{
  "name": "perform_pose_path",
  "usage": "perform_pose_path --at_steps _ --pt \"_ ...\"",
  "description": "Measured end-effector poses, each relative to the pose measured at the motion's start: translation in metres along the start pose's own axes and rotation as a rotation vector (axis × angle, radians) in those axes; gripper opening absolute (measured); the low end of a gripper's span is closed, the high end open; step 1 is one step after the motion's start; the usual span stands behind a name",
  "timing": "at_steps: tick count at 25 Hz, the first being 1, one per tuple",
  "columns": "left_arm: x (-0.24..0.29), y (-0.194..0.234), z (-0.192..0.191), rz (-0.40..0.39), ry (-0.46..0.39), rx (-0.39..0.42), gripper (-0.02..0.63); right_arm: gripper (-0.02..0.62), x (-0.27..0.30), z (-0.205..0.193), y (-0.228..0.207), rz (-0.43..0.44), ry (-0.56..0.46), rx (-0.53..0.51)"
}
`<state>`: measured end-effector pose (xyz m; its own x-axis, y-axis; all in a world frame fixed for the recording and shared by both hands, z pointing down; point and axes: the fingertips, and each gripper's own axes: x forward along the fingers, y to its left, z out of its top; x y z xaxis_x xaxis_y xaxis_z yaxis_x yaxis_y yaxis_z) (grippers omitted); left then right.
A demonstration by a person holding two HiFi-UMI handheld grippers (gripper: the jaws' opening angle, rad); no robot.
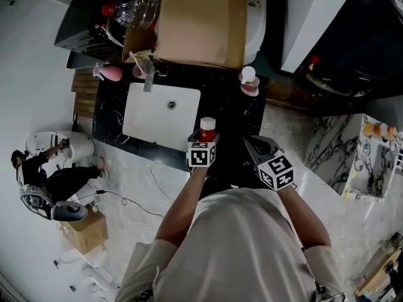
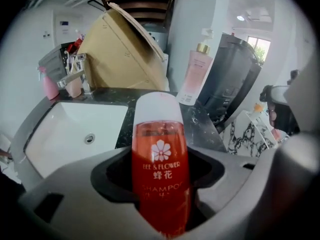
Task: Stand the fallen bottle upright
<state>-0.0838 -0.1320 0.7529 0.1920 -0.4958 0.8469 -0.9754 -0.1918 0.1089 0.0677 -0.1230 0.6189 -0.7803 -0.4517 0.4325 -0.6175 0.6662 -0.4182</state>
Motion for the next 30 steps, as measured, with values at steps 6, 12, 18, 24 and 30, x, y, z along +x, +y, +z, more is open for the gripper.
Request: perform_pose_path --at_steps 6,12,18,24,30 --pt "-0.018 0.001 0.003 -0.026 -0.057 -0.007 0.288 0.035 0.001 0.003 0.012 -0.001 -0.020 -0.006" --pt "-0.034 0.004 0.000 -0.045 -0.082 -0.013 0.288 0.035 0.000 0.002 0.023 -0.011 -0.034 -0.013" --pt "-0.049 0.014 0.005 -0.039 -0.147 -0.015 0.288 0.035 -0.005 0.000 0.029 -0.031 -0.043 -0.023" --pt "-0.058 0.023 0.017 -0.042 -0.217 -0.010 0.288 0.035 -0.011 0.002 0.029 -0.053 -0.047 -0.040" --pt "-0.067 0.023 0.036 -0.047 -0.320 0.008 0.288 0.035 -0.017 0.004 0.028 -0.070 -0.049 -0.056"
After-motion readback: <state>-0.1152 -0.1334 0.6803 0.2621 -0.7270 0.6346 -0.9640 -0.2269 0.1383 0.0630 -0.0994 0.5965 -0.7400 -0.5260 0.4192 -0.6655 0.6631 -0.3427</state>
